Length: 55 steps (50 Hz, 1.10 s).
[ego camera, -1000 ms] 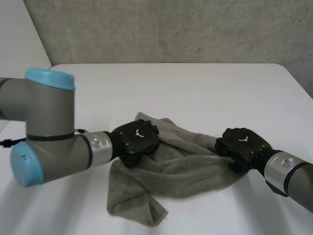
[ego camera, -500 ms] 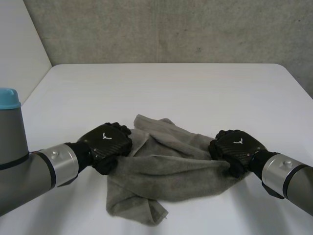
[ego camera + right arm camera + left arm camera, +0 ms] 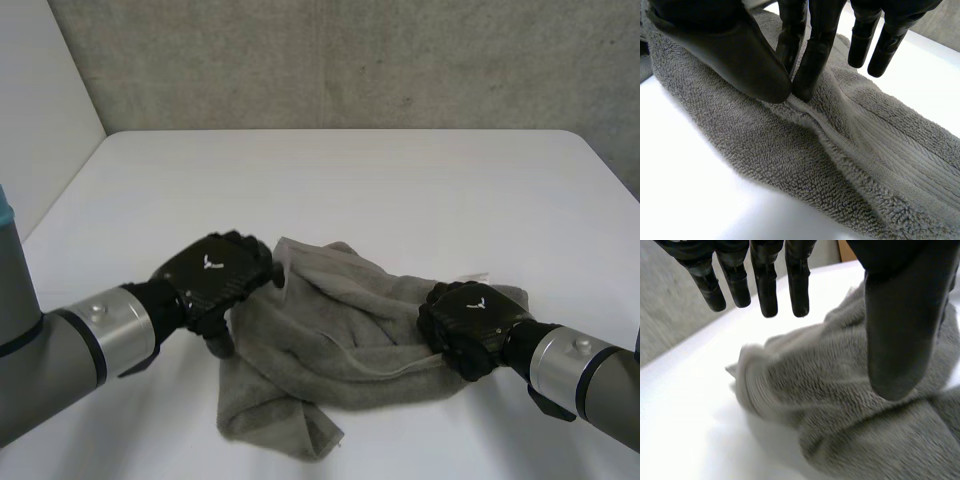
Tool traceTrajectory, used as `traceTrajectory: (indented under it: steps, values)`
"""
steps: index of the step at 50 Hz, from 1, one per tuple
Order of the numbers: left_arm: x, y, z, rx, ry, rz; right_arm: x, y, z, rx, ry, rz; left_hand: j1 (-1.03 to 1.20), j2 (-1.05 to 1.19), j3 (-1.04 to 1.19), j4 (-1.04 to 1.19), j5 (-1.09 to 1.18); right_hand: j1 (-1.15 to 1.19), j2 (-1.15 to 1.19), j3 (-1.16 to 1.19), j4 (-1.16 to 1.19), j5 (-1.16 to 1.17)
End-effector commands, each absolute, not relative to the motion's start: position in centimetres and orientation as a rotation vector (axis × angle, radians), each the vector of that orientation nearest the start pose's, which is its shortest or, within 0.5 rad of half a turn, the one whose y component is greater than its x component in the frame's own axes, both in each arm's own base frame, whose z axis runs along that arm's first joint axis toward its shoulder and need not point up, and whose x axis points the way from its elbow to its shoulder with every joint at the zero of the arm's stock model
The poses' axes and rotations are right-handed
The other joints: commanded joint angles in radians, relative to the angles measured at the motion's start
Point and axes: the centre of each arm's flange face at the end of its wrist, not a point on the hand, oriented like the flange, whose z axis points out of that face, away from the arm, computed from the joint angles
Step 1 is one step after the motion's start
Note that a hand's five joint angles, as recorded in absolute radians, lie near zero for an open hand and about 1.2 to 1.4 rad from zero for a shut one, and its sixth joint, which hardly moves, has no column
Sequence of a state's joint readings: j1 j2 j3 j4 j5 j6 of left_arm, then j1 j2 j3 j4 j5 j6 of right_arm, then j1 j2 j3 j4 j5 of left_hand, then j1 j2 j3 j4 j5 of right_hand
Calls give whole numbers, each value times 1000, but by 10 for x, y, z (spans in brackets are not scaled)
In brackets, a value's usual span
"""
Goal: Fold the towel.
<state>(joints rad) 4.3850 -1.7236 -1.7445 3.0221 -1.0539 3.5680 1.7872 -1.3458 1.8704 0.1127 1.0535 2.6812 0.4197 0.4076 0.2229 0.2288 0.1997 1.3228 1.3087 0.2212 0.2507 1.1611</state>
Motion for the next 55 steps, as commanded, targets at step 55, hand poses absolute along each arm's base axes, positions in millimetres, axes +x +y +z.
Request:
traceTrajectory:
  steps: [55]
  values:
    - [-337, -191, 172, 1952, 2631, -1651, 222, -194, 175, -1225, 2213, -1240, 628, 640, -48, -54, 673, 73, 88, -47, -76, 61]
